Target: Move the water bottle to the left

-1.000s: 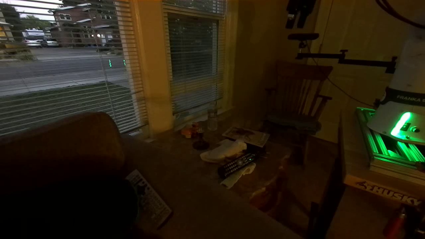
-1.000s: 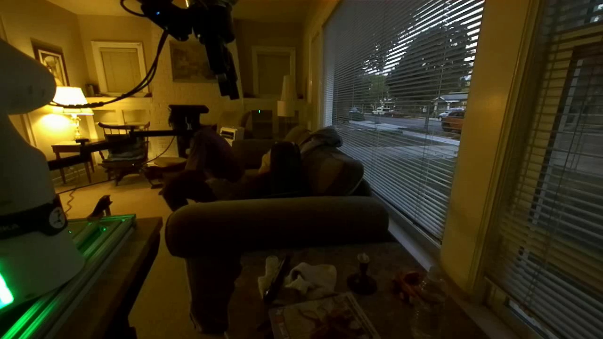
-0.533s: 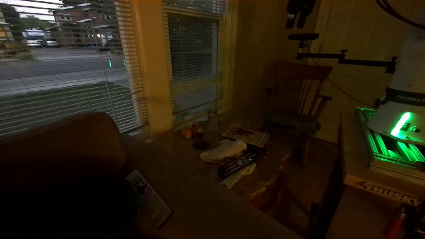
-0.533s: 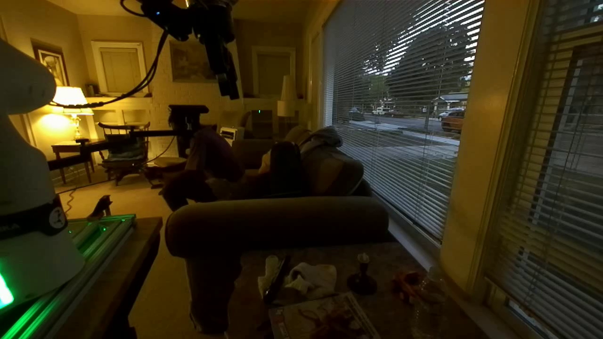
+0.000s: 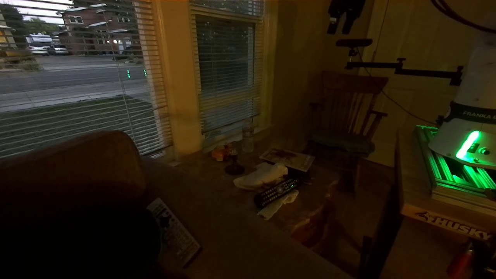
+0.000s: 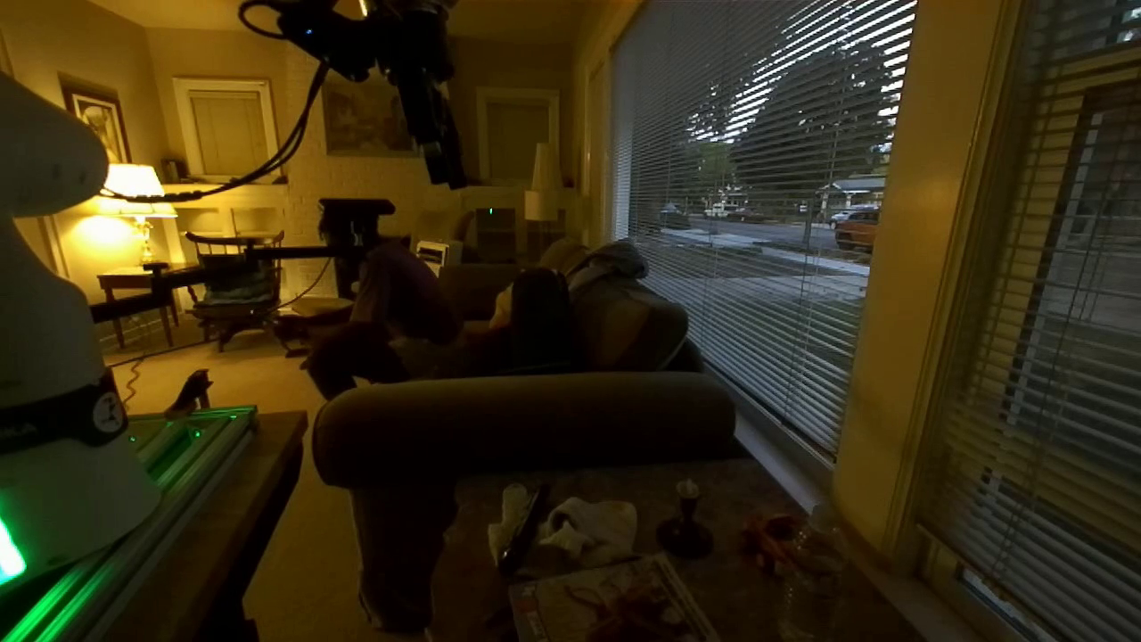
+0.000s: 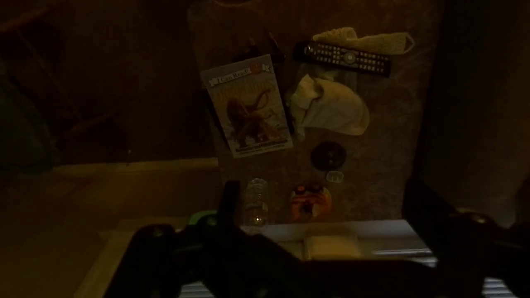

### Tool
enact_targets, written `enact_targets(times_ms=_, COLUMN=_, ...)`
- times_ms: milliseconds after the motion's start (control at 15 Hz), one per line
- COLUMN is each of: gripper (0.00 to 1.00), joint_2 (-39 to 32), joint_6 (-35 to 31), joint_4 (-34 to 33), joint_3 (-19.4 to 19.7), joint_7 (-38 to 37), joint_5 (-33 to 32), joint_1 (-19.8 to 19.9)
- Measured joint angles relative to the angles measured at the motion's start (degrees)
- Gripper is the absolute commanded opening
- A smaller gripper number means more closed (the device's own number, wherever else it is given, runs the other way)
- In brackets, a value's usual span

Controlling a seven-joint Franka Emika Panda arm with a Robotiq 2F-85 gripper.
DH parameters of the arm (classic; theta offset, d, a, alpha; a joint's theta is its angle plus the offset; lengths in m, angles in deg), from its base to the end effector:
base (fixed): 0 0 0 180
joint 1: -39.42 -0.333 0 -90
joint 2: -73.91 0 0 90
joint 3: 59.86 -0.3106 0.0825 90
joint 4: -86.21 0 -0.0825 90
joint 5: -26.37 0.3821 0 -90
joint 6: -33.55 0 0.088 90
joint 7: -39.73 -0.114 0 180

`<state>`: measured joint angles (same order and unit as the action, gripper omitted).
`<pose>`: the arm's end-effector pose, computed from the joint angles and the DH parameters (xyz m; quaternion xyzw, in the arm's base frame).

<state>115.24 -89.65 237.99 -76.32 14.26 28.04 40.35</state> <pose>0.3450 0.0973 0.4628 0.9847 -0.1171 0.1213 0.0444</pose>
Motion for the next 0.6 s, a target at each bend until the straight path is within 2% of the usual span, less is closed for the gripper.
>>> enact_targets(times_ms=333, gripper=1.00, joint_2=-11.62, joint_6=-11.13, joint_4=-2.59, joint_3=0.74, joint_7=-2.54, joint_5=-2.25, joint_1=7.33)
enact_targets(times_ms=600, gripper=1.00, joint_2=-24.16, joint_6=-16.85, joint_4=-10.33, joint_3=5.35, joint_7=-1.94, joint_5=-1.97, joint_1=7.92)
